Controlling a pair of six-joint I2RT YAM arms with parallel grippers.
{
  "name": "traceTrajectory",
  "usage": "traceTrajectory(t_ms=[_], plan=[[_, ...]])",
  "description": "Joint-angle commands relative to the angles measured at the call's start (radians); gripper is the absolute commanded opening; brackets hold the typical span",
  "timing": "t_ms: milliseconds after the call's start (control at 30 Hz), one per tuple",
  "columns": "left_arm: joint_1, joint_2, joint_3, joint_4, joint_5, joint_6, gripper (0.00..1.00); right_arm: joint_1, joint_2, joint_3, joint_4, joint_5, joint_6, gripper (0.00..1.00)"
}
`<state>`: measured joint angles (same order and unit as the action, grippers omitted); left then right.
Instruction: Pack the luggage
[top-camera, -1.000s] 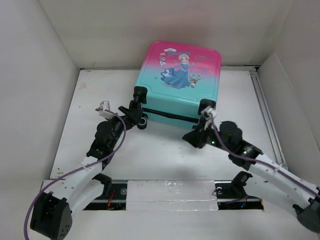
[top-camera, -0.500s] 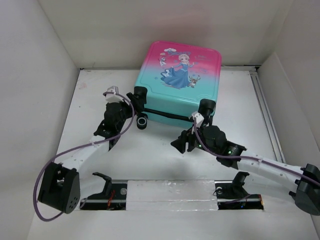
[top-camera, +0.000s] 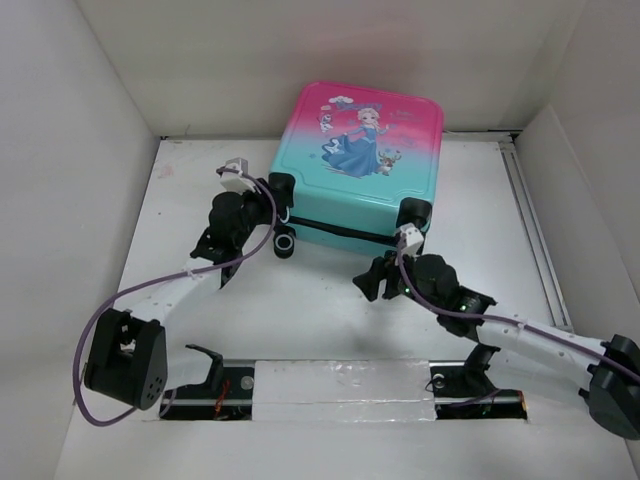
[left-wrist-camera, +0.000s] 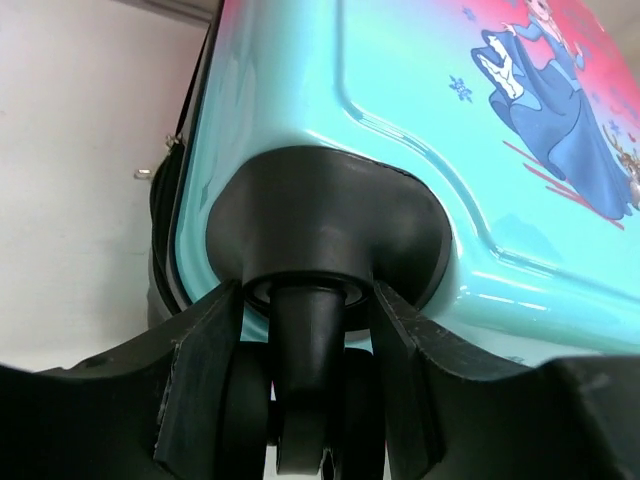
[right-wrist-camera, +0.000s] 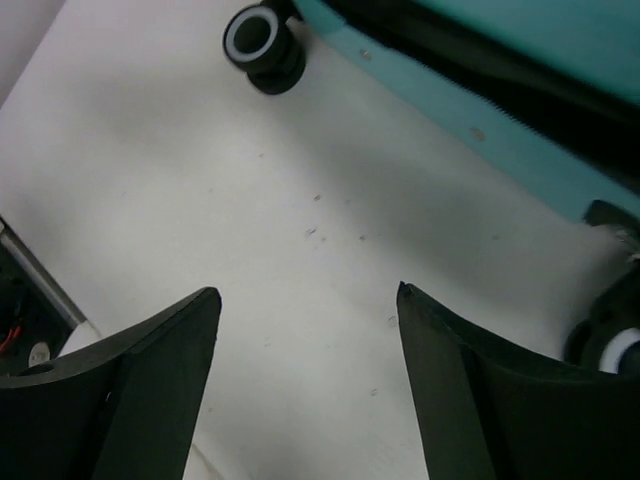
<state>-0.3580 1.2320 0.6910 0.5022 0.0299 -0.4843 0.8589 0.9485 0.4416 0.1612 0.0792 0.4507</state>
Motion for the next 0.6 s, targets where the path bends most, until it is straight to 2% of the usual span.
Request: traceTrajectory(t_ms=[0, 67, 200, 333, 433, 533, 567], plan=[[0.005, 0.043, 0.016, 0.016, 0.088, 0.009, 0.23, -0.067, -0.059, 0.017, 0.024, 0.03, -0.009, 0.77], [-0.007, 0.043, 0.001, 0.032, 0.097, 0.0, 0.0, -0.101, -0.109, 0.017, 0.009, 0.021, -0.021, 0.78], [-0.032, 0.015, -0.076, 0.099, 0.128, -0.066, 0.0, -0.22, -0.159, 0.005, -0.052, -0.028, -0.082, 0.8], [-0.041, -0.008, -0.195, 0.194, 0.244, -0.177, 0.0, -0.369, -0.145, 0.055, -0.092, -0.122, -0.124, 0.8], [-0.041, -0.052, -0.234, 0.213, 0.263, -0.201, 0.0, -0.448, -0.165, 0.078, -0.092, -0.122, -0.124, 0.8], [-0.053, -0.111, -0.266, 0.213, 0.263, -0.211, 0.0, -0.489, -0.194, 0.101, -0.127, -0.133, -0.09, 0.71], [-0.067, -0.123, -0.266, 0.213, 0.263, -0.211, 0.0, -0.498, -0.206, 0.088, -0.127, -0.145, -0.074, 0.71]])
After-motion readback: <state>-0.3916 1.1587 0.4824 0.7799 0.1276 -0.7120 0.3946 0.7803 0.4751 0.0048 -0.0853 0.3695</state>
